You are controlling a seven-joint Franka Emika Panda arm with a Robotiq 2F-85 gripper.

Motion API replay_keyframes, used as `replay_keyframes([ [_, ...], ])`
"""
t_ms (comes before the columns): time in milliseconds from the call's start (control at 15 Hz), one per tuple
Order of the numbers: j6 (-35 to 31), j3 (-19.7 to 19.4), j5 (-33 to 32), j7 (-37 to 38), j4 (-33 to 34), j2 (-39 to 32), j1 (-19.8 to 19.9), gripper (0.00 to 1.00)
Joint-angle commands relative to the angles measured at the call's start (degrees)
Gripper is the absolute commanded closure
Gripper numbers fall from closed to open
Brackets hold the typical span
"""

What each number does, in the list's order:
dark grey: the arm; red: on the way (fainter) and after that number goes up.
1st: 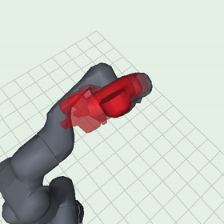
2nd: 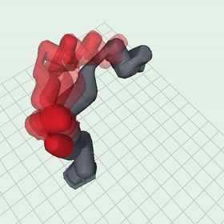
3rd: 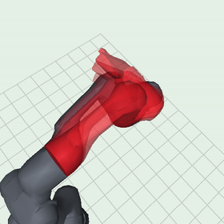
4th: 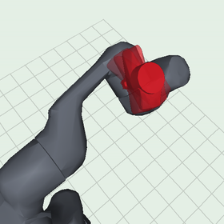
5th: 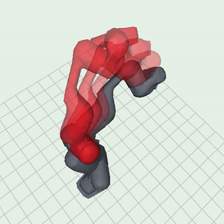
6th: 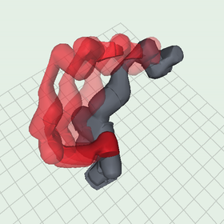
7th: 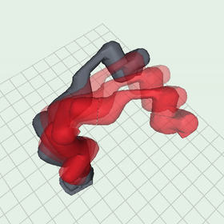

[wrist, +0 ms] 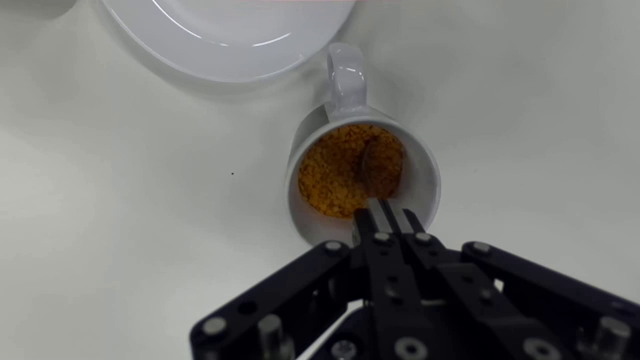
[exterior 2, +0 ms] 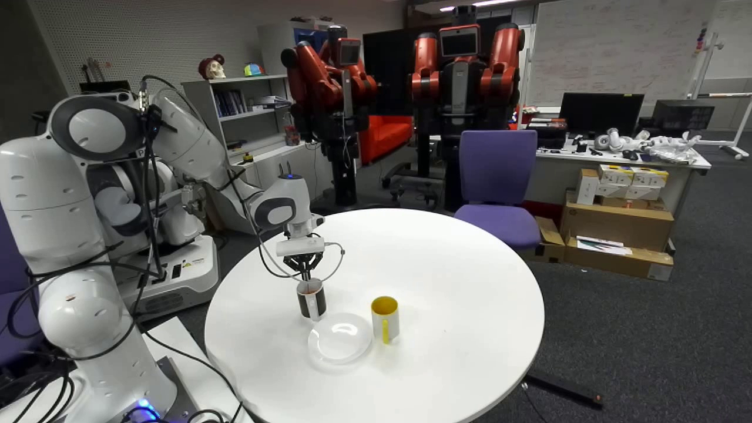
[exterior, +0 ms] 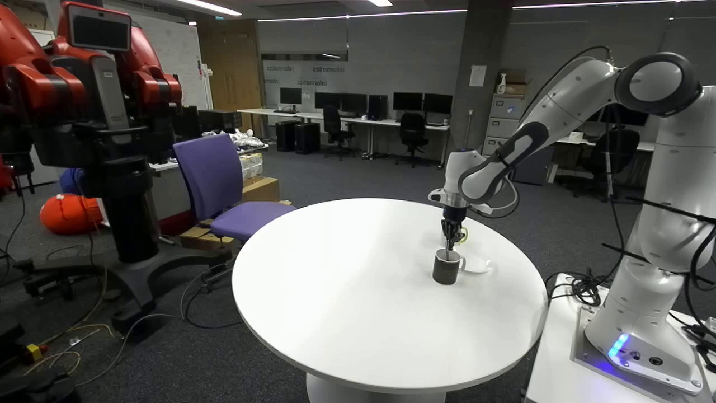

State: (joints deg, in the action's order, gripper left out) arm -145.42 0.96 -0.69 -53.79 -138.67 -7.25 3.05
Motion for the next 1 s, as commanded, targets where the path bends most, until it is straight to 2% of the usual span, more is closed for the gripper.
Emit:
replay_keyframes([
  [0, -1.8, -1.1, -2.8, 1.8, -1.7, 2.3, 0.4, 1.0],
  [667, -1.1, -1.0, -1.5, 0.9, -2.6, 2.9, 0.0, 1.0],
  [933, -1.4, -1.8, -3.6, 2.4, -2.2, 3.0, 0.2, 1.0],
])
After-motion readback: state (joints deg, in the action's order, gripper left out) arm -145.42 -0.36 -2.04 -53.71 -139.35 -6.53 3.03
